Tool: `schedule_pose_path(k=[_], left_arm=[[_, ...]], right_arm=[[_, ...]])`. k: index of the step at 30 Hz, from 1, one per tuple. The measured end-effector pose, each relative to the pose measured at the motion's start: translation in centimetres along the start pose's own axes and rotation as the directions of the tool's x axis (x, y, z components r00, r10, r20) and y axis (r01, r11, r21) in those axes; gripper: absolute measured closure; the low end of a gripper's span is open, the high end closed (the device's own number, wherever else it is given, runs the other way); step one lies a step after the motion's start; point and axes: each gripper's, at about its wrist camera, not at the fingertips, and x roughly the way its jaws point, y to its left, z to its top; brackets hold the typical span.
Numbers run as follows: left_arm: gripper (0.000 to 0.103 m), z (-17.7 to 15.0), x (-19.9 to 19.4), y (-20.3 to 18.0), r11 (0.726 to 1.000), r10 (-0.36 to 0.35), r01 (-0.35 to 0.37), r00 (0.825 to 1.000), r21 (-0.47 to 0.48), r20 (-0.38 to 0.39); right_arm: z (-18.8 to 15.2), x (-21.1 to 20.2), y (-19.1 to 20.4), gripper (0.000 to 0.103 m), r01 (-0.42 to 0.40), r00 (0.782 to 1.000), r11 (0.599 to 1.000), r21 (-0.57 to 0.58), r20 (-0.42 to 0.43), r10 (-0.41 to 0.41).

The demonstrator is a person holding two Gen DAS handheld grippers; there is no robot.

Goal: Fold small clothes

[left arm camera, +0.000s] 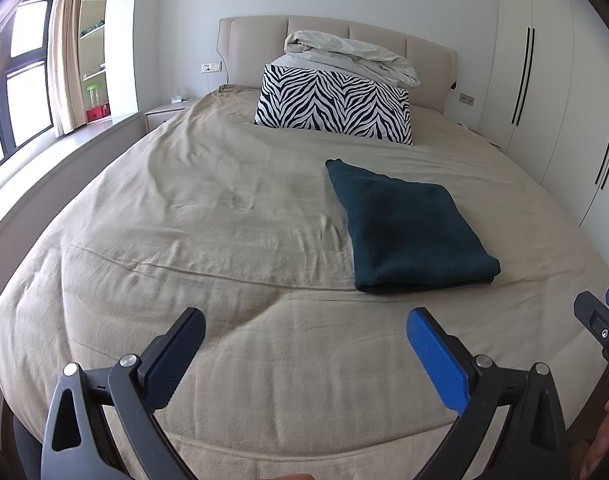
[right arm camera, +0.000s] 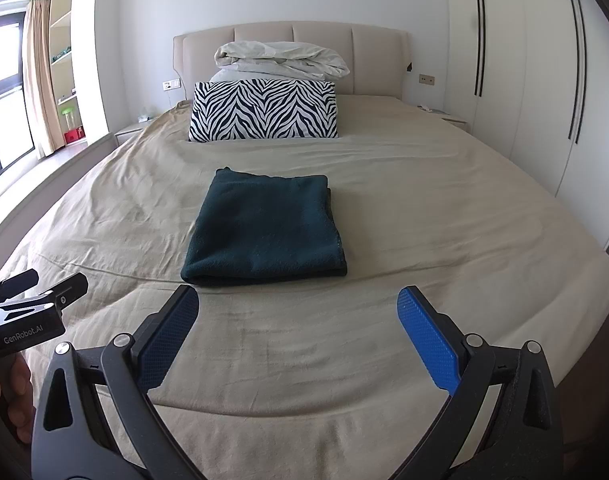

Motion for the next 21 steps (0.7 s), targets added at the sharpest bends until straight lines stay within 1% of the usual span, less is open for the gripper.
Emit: schedule_pose_path(k=[21], left_arm=[[0.000,-0.28,0.16,0.20,1.000,-0.003,0.003,1.000,0.000,-0.005]], right_arm=[[-0.26,0.14,0.11,0.002,-0.005,1.000,1.000,-0.002,-0.010,0.005]])
